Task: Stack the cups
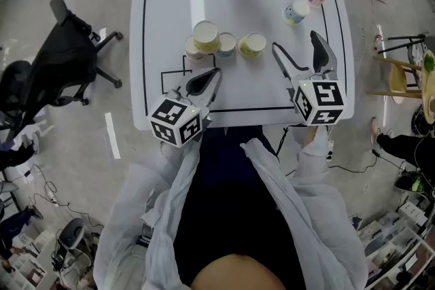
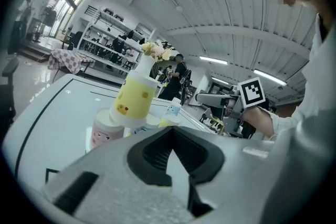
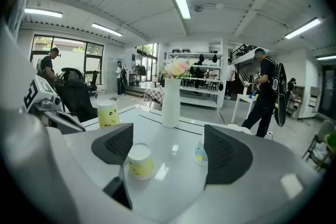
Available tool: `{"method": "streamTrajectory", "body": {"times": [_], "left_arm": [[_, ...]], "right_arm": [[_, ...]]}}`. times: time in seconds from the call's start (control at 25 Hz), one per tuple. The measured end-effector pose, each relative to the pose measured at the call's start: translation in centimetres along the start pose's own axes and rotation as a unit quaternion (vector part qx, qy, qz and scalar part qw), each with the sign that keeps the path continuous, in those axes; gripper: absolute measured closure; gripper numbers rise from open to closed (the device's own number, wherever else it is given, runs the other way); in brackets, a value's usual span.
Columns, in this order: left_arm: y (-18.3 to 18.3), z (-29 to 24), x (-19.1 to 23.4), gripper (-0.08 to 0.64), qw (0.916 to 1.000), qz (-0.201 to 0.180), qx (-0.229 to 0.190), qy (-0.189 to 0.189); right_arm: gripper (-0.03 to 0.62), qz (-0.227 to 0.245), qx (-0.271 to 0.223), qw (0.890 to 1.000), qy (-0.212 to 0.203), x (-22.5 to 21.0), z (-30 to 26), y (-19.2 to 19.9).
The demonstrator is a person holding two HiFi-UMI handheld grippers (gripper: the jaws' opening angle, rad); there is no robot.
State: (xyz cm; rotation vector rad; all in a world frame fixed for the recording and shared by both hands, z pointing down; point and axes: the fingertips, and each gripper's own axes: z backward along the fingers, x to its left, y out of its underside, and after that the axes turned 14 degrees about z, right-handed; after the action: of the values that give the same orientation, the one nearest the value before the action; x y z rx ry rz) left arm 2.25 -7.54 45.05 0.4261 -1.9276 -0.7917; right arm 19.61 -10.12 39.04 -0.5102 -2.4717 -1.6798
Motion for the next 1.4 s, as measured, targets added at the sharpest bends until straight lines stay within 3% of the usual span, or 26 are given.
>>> {"method": "streamTrajectory", "body": {"times": [0.4,0.68,1.0,1.2,1.32,1.4], "left_arm": [[0.3,-5.1,-3.3,0.563,0.9995,0.007,-0.016,-0.028],[0.6,-7.0,-3.5,0.563,0.9954,0.022,-0.037,-0.086],[1.6,-7.9,-2.8,0.563,0.9848,0.063,-0.071,-0.145],[2.6,-8.2,-2.6,0.563,0.9801,0.076,-0.077,-0.166],[2.9,-7.8,-2.2,0.563,0.9771,0.084,-0.084,-0.176],[3.0,-7.5,-2.0,0.563,0.9753,0.089,-0.090,-0.181]], "right_arm": [[0.166,-0.002,-0.006,1.000,-0.019,-6.4,-2.1,1.9],[0.178,-0.030,0.009,0.999,-0.023,-9.8,-6.2,5.8],[0.230,-0.018,0.010,0.999,-0.032,-10.5,-10.4,9.2],[0.247,-0.048,0.004,0.998,-0.041,-10.5,-12.0,10.3],[0.317,-0.056,0.002,0.998,-0.036,-10.7,-12.4,10.8],[0.318,-0.056,0.001,0.998,-0.031,-10.8,-12.4,10.9]]}}
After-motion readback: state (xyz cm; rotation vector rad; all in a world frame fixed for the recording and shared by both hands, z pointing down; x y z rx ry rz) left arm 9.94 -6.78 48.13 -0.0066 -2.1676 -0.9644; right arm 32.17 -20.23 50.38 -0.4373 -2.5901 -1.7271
